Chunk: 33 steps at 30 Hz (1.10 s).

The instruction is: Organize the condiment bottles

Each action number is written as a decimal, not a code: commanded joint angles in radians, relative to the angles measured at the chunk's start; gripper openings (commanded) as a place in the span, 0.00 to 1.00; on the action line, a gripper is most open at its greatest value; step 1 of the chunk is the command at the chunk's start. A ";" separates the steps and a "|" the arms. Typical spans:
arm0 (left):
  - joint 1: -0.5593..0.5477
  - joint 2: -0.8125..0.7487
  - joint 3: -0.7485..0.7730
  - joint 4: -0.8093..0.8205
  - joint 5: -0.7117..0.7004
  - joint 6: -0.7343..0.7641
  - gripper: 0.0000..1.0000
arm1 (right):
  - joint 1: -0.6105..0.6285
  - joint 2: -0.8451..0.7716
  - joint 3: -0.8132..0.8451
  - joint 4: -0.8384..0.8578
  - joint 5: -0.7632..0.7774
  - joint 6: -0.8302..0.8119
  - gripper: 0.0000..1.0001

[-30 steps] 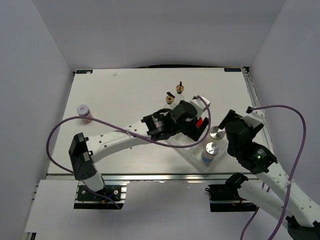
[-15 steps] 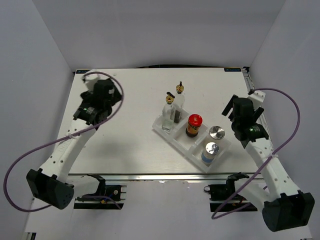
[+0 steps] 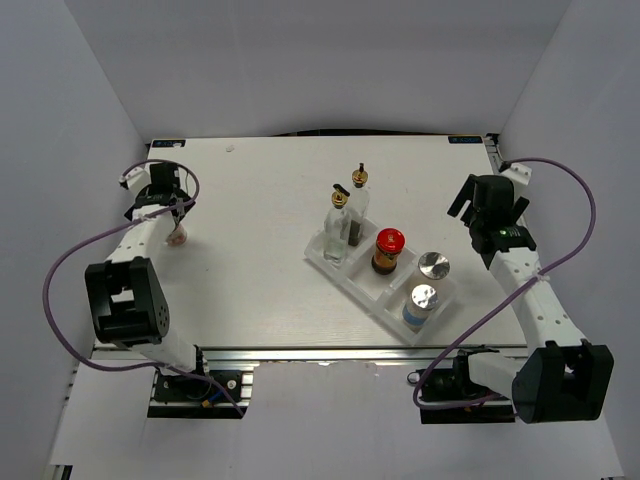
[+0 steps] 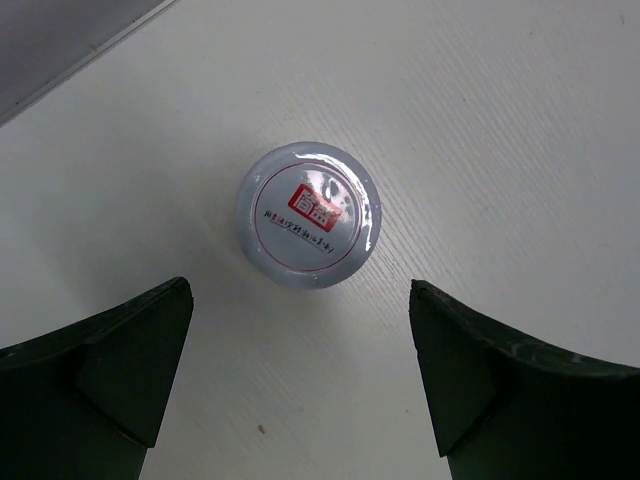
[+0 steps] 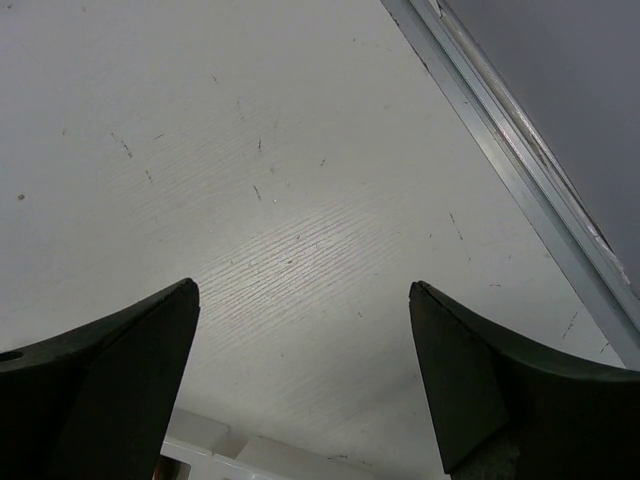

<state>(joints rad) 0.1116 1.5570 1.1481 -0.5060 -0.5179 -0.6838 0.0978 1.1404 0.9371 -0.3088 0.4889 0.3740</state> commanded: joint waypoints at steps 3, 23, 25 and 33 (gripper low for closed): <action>0.020 0.044 0.053 0.118 -0.002 0.061 0.98 | -0.006 0.021 0.006 0.068 -0.024 -0.037 0.89; 0.077 0.128 0.068 0.112 0.156 0.092 0.48 | -0.006 0.053 -0.001 0.089 -0.108 -0.072 0.89; 0.076 0.101 0.032 0.136 0.224 0.087 0.31 | -0.006 0.051 -0.003 0.089 -0.110 -0.072 0.89; -0.062 -0.043 -0.065 0.155 0.294 0.069 0.00 | -0.006 0.044 -0.004 0.094 -0.171 -0.064 0.89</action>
<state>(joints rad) 0.1287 1.6073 1.0874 -0.3660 -0.2832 -0.5957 0.0975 1.1931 0.9348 -0.2581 0.3515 0.3126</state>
